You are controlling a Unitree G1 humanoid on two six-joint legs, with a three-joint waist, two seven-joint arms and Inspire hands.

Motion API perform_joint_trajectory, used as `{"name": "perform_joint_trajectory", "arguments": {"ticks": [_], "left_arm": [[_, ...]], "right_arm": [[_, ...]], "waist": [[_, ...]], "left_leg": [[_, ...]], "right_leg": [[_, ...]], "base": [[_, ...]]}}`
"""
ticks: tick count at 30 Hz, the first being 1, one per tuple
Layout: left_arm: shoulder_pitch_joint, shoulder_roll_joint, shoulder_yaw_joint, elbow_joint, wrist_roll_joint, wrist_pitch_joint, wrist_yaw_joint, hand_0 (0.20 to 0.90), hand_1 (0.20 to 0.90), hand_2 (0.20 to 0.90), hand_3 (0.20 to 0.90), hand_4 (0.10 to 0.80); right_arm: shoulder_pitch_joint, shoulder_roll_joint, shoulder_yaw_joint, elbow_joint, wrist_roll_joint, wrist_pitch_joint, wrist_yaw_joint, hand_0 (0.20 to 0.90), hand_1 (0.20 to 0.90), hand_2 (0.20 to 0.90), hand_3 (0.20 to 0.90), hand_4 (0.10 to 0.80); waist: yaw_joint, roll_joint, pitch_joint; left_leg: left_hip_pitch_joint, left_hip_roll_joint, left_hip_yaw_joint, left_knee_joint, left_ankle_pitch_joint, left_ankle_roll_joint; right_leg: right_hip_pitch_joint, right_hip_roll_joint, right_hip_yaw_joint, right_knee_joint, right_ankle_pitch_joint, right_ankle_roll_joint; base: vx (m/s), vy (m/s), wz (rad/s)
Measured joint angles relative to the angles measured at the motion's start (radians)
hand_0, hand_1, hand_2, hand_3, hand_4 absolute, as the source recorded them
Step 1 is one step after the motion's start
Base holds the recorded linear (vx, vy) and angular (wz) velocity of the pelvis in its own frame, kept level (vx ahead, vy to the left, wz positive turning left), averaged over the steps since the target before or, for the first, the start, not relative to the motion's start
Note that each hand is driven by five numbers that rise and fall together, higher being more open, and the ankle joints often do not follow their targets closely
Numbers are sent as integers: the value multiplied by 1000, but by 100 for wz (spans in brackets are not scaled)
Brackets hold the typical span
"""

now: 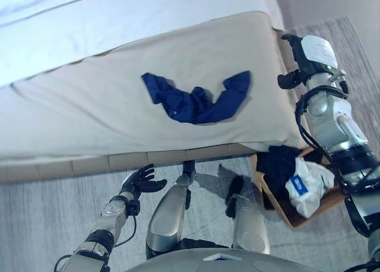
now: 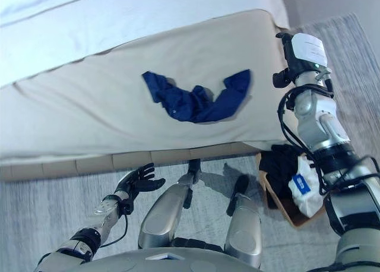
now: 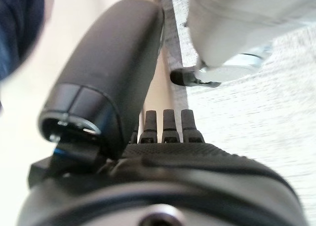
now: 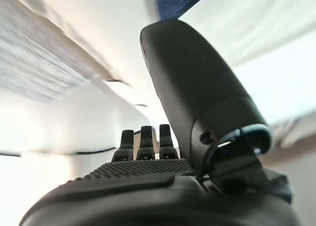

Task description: Pick up the clothes from the bed and place them into the basket

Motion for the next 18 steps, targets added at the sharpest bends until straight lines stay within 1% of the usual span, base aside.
{"name": "perform_joint_trajectory", "arguments": {"ticks": [1,3,5,6,7,8,10,11,12,13,15,18], "left_arm": [[-13,17,-5,1,-2,3,0,900,900,900,900,800],[-13,35,-6,-2,-10,3,0,900,900,900,900,800],[-14,52,-6,-2,-19,3,1,900,900,900,900,800],[-15,63,-7,-3,-31,2,2,900,900,900,900,800],[-14,69,-8,-6,-33,0,4,900,900,900,900,800],[-13,77,-8,-15,-42,-4,6,900,900,900,900,800],[-20,84,-7,-26,-49,-5,6,900,900,900,900,800],[-24,87,-6,-26,-51,-5,6,900,900,900,900,800],[-24,89,-6,-26,-51,-5,6,900,900,900,900,800],[-21,90,-6,-26,-51,-4,4,900,900,900,900,800],[-20,90,-6,-31,-51,-5,-1,900,900,900,900,800],[-13,91,-6,-55,-51,-8,-1,900,900,900,900,800]], "right_arm": [[-52,15,23,61,-31,16,-4,900,900,900,900,800],[-127,49,53,136,-55,25,-16,900,900,900,900,800],[-176,64,94,184,-59,33,-18,900,900,900,900,800],[-206,79,125,229,-63,41,-19,900,900,900,900,800],[-219,89,139,261,-67,48,-14,900,900,900,900,800],[-246,105,164,307,-73,66,4,900,900,900,900,800],[-279,119,183,370,-82,80,72,900,900,900,900,800],[-280,125,197,414,-92,82,134,900,900,900,900,800],[-280,131,197,429,-93,83,154,900,900,900,900,800],[-278,148,197,477,-93,86,210,900,900,900,900,800],[-277,160,197,525,-90,85,242,900,900,900,900,800],[-287,163,191,568,-27,84,234,900,900,900,900,800]], "waist": [[47,-4,1],[95,-8,2],[110,-8,3],[133,-14,6],[149,-16,7],[161,-25,13],[187,-36,25],[204,-45,34],[211,-49,37],[219,-55,41],[230,-56,41],[247,-59,43]], "left_leg": [[-32,-11,-15,18,-7,-1],[-76,-23,-27,45,-6,-3],[-108,-34,-55,59,-1,1],[-127,-41,-68,71,-3,-1],[-140,-49,-84,70,-1,-5],[-155,-52,-93,70,-3,-3],[-185,-54,-107,71,-1,-6],[-201,-55,-118,71,2,-10],[-204,-55,-121,71,2,-11],[-218,-60,-137,72,2,-11],[-229,-63,-145,71,2,-11],[-250,-63,-164,67,9,-21]], "right_leg": [[-24,-12,-19,29,-15,-1],[-63,-27,-31,66,-24,4],[-78,-37,-50,81,-31,6],[-86,-46,-73,89,-34,9],[-88,-50,-83,90,-38,8],[-100,-54,-98,93,-38,8],[-117,-54,-119,92,-38,9],[-118,-54,-139,86,-38,9],[-118,-54,-144,84,-39,10],[-120,-54,-156,83,-41,14],[-124,-54,-170,78,-42,15],[-135,-48,-186,68,-42,15]], "base": [[-76,71,43],[-75,63,33],[-80,9,45],[-92,-7,56],[-59,-5,44],[-38,-24,40],[-10,-40,36],[10,-33,33],[9,-78,40],[2,-78,30],[2,-74,22],[7,-78,11]]}}
